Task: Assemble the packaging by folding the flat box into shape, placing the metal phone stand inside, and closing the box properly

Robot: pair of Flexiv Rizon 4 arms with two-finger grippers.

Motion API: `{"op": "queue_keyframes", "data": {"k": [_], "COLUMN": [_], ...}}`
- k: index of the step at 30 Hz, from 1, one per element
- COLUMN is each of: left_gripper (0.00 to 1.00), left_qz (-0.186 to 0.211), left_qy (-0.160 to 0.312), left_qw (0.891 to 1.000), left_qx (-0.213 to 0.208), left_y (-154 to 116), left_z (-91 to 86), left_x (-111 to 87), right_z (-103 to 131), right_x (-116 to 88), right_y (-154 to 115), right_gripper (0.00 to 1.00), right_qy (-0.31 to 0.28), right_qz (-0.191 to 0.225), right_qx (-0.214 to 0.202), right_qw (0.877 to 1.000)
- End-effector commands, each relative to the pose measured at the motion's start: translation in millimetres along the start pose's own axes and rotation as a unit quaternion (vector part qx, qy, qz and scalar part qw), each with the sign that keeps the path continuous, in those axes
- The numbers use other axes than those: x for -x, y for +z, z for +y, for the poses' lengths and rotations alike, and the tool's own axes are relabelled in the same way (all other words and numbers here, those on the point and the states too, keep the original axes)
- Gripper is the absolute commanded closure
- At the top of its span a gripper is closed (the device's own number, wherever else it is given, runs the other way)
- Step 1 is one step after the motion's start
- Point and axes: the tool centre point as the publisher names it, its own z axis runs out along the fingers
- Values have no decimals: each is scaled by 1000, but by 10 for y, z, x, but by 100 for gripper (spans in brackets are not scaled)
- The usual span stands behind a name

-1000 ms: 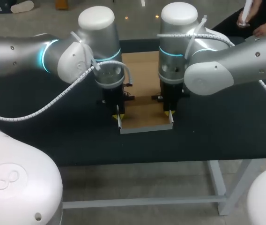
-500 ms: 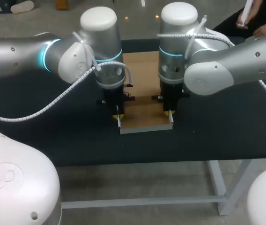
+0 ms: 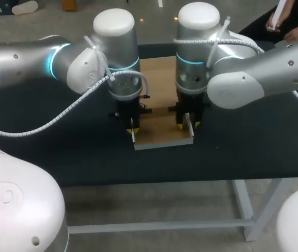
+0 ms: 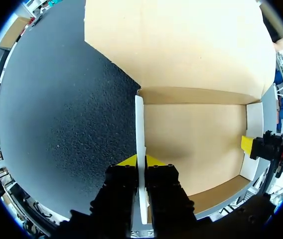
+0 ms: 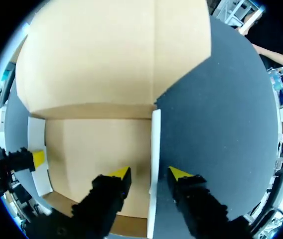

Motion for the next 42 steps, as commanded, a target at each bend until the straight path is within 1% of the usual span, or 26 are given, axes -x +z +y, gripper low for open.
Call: {"op": "queue_keyframes", "data": {"k": [1, 7, 9, 10, 11, 12, 13, 14, 29, 31, 32, 34, 35, 37, 38, 39, 40, 42], "left_gripper": [100, 100, 100, 100, 100, 100, 100, 100, 100, 100, 100, 100, 100, 100, 100, 100, 100, 100], "left_qz": [-3, -4, -4, -4, -4, -5, -5, -6, -5, -5, -7, -8, -8, -9, -9, -9, -10, -11], "left_qy": [0, 1, 1, 2, 2, 2, 3, 3, -1, 0, 2, 3, 4, 5, 5, 5, 5, 6], "left_qw": [1000, 1000, 1000, 1000, 1000, 1000, 1000, 1000, 1000, 1000, 1000, 1000, 1000, 1000, 1000, 1000, 1000, 1000], "left_qx": [-3, -6, -7, -8, -8, -8, -8, -7, -8, -7, -7, -7, -7, -8, -8, -8, -8, -9], "left_y": [92, 74, 69, 68, 67, 66, 65, 64, 41, 44, 45, 44, 42, 40, 39, 38, 39, 39], "left_z": [13, 14, 14, 13, 13, 13, 12, 11, -8, -13, -13, -13, -13, -13, -15, -16, -18, -20], "left_x": [-16, -24, -23, -23, -23, -23, -23, -24, -36, -49, -59, -65, -67, -69, -73, -75, -77, -81], "right_z": [-99, -161, -190, -210, -239, -273, -299, -307, -307, -316, -338, -365, -392, -421, -447, -458, -474, -503], "right_x": [77, 187, 239, 270, 305, 338, 368, 408, 408, 415, 434, 492, 544, 598, 633, 649, 674, 721], "right_y": [-76, -186, -240, -269, -304, -334, -363, -392, -392, -432, -489, -556, -612, -668, -709, -727, -751, -798], "right_gripper": [0, 0, 0, 0, 0, 0, 0, 0, 0, 0, 0, 0, 0, 0, 0, 0, 0, 0], "right_qy": [-12, -41, -60, -80, -112, -147, -169, -181, -181, -199, -222, -229, -241, -241, -251, -255, -255, -276], "right_qz": [12, 32, 48, 62, 87, 99, 94, 76, 76, 91, 120, 142, 166, 171, 187, 194, 193, 210], "right_qx": [17, 45, 60, 70, 84, 97, 103, 104, 104, 119, 131, 146, 155, 162, 171, 175, 177, 183], "right_qw": [1000, 998, 995, 992, 986, 979, 976, 975, 975, 968, 959, 952, 943, 942, 934, 931, 931, 920]}}
